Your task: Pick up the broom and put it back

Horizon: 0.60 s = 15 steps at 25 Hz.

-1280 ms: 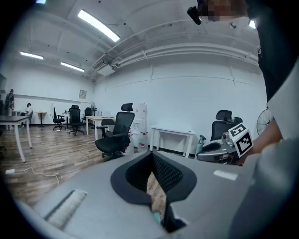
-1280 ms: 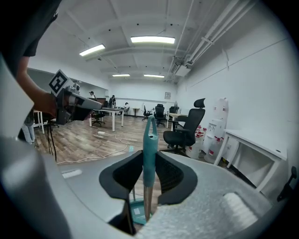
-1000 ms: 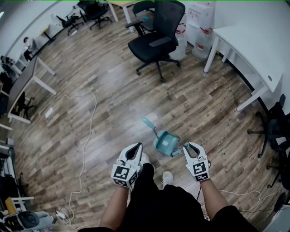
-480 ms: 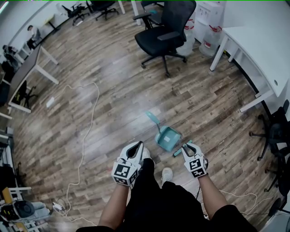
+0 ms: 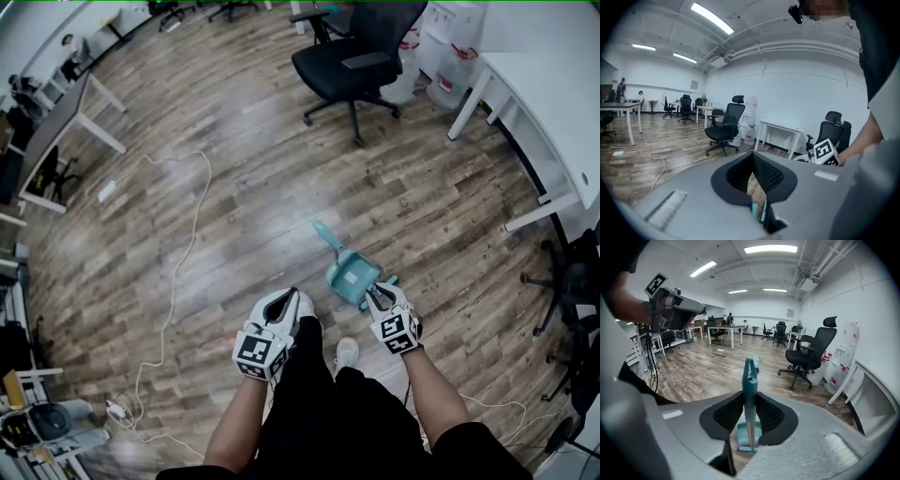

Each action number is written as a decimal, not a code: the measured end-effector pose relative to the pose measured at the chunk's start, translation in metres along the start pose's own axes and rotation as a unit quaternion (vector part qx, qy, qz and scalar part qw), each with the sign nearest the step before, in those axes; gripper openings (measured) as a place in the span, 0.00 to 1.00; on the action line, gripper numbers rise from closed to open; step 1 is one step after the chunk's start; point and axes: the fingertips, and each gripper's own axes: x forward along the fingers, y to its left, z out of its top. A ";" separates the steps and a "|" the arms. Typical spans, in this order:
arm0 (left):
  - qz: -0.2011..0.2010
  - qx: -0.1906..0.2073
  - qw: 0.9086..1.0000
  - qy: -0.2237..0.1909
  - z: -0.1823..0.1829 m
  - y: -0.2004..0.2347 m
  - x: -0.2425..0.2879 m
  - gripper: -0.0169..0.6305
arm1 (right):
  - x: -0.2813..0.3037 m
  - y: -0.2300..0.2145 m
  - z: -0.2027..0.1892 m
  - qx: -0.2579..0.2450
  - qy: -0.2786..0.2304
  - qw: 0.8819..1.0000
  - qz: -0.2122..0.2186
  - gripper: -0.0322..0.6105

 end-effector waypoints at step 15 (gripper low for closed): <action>0.024 -0.015 0.999 0.021 -0.017 0.039 -0.005 0.06 | 0.058 -0.005 0.038 -0.012 0.007 1.000 0.016 0.19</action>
